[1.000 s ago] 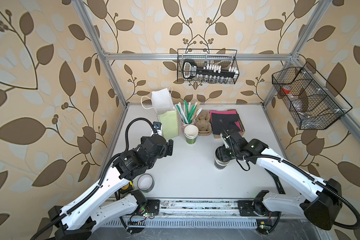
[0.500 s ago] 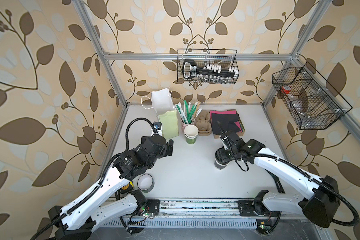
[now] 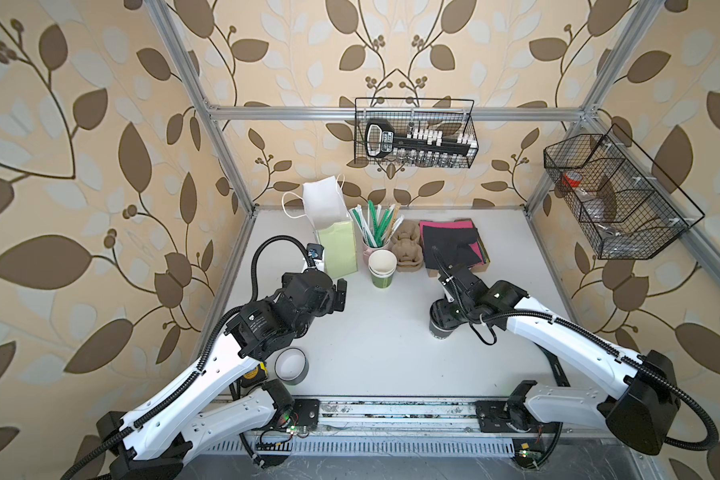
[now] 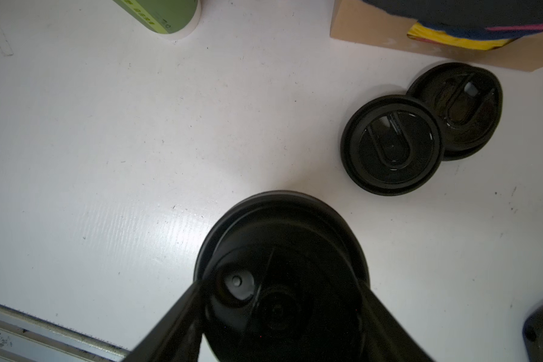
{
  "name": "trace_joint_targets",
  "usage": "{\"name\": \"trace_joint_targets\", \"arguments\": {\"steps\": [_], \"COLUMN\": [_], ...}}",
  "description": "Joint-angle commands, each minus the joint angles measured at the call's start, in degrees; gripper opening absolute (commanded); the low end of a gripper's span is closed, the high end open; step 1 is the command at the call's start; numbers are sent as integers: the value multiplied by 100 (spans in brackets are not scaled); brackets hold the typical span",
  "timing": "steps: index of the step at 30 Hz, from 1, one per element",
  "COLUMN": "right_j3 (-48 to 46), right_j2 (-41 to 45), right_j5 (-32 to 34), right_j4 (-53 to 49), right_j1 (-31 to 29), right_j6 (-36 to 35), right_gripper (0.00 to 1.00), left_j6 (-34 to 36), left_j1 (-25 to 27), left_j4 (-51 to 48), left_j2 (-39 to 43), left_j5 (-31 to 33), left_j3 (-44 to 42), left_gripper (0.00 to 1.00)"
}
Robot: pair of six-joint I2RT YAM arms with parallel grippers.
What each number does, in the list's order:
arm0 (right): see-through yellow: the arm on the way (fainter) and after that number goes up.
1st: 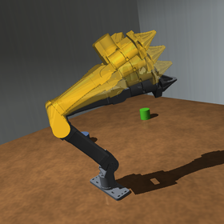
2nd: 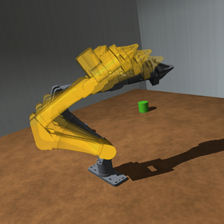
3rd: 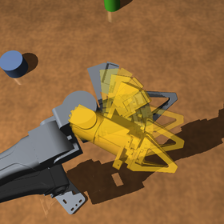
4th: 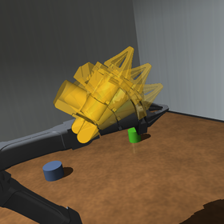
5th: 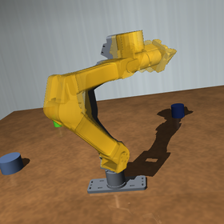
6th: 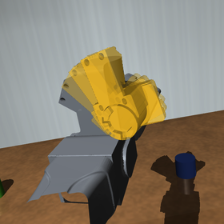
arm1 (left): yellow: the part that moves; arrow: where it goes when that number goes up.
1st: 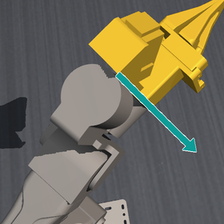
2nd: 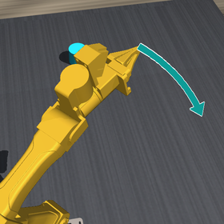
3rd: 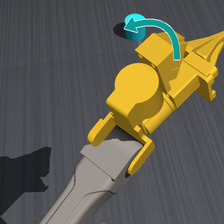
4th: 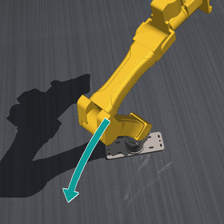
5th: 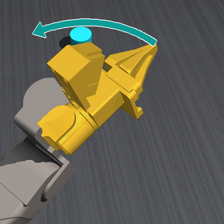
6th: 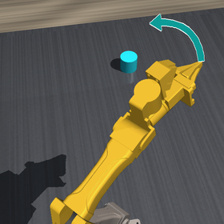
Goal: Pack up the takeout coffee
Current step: 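Lower and press the black lid onto the cup rim with the right gripper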
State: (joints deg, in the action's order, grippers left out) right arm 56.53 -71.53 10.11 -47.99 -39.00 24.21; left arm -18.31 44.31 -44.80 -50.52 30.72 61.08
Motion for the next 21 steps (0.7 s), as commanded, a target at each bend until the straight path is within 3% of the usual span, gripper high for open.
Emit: {"name": "trace_joint_targets", "arguments": {"steps": [1,21], "right_j3": [-153,-1076], "right_j2": [91,57], "right_j5": [87,-311], "right_j4": [-93,247], "right_j1": [-37,-246], "right_j6": [66,412], "right_gripper": [60,59], "left_j6": [29,45], "left_j1": [49,42], "left_j4": [111,120], "left_j2": [11,-37], "left_j5": [200,193], "left_j3": [-32,-41], "left_gripper": [99,99]}}
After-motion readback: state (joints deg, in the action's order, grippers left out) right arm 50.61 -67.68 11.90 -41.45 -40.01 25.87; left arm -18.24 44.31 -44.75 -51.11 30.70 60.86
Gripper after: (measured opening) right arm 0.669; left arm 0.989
